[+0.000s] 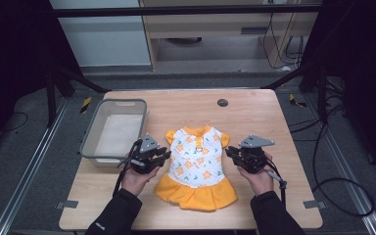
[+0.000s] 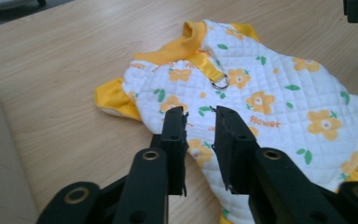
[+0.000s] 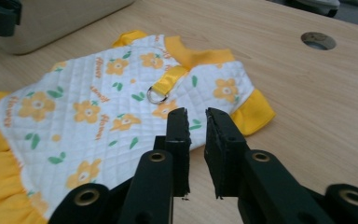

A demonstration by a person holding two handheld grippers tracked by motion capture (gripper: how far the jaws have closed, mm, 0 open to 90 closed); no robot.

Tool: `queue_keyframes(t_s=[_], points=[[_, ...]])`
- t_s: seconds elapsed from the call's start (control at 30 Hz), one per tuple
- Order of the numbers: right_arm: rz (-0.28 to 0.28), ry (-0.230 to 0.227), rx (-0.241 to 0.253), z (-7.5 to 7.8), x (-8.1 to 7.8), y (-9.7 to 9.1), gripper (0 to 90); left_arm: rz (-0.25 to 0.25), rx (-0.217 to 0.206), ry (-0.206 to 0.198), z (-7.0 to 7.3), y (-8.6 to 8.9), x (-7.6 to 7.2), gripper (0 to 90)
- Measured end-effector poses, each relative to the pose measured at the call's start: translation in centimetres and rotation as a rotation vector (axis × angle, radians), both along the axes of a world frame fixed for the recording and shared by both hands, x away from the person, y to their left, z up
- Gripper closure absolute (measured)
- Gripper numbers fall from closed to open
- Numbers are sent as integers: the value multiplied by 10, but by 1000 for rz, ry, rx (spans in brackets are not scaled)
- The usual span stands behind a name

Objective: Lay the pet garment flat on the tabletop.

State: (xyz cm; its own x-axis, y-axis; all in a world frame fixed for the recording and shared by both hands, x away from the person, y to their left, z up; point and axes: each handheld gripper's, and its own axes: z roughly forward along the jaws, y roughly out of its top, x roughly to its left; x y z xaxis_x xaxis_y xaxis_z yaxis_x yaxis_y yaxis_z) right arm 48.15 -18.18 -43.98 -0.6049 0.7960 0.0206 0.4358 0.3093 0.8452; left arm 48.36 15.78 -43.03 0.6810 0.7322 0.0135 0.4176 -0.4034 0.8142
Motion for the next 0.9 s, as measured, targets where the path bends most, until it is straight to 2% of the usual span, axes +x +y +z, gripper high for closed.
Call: queue_keyframes(t_s=[0.13, 0.2, 0.3, 0.37, 0.57, 0.73, 0.9], points=[[26, 8, 24, -6, -6, 0, 869, -33, -7, 20, -10, -10, 1, 800], [41, 15, 30, -13, -7, 4, 892, -51, 26, 26, -20, -19, 2, 801], [64, 33, 35, -22, -5, 11, 900, -60, 37, 45, -29, -25, 3, 797], [79, 39, 42, -26, -4, 15, 900, -64, 61, 56, -35, -27, 4, 794], [85, 67, 17, -38, 1, 25, 899, -64, 93, 96, -47, -26, 5, 780], [74, 105, -20, -48, 3, 25, 899, -65, 126, 127, -56, -25, 3, 772], [74, 125, -71, -54, 3, 28, 899, -57, 121, 130, -60, -24, -1, 763]])
